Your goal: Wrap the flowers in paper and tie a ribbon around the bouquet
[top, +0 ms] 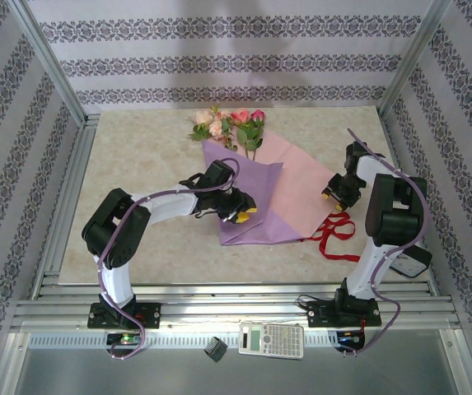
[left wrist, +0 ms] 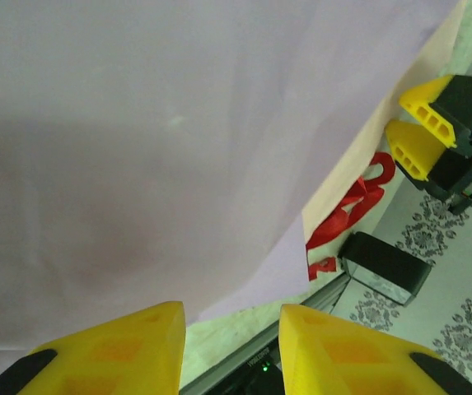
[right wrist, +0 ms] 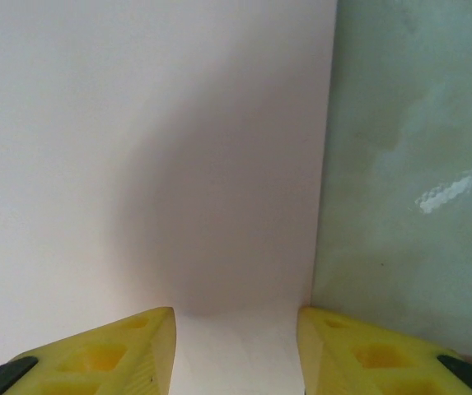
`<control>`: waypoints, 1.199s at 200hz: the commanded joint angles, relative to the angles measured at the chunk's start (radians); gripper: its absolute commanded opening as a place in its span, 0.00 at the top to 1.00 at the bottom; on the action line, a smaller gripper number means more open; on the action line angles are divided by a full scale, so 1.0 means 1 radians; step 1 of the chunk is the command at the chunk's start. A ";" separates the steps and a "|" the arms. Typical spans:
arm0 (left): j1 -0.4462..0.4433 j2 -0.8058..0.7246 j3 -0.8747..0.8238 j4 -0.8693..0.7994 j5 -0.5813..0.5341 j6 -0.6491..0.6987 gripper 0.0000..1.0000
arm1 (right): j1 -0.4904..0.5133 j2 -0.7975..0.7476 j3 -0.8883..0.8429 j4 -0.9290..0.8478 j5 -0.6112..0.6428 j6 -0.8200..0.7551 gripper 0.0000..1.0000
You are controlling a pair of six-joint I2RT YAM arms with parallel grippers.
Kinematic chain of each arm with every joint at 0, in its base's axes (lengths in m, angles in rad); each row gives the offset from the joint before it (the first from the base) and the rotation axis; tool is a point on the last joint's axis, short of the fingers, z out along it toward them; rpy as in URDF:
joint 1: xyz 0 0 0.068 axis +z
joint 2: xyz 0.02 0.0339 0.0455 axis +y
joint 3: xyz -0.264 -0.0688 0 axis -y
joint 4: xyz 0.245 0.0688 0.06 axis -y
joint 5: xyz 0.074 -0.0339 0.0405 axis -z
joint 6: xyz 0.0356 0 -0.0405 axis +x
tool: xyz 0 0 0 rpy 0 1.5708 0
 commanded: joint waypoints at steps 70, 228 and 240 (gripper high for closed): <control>-0.075 0.145 0.085 -0.038 0.043 0.014 0.66 | 0.006 -0.109 -0.088 -0.004 0.047 0.033 0.43; -0.068 0.155 0.059 -0.036 0.026 0.020 0.67 | 0.077 -0.224 -0.098 0.091 0.103 0.057 1.00; -0.066 0.155 0.058 -0.031 0.024 0.019 0.67 | 0.094 -0.270 -0.089 0.078 0.105 0.055 1.00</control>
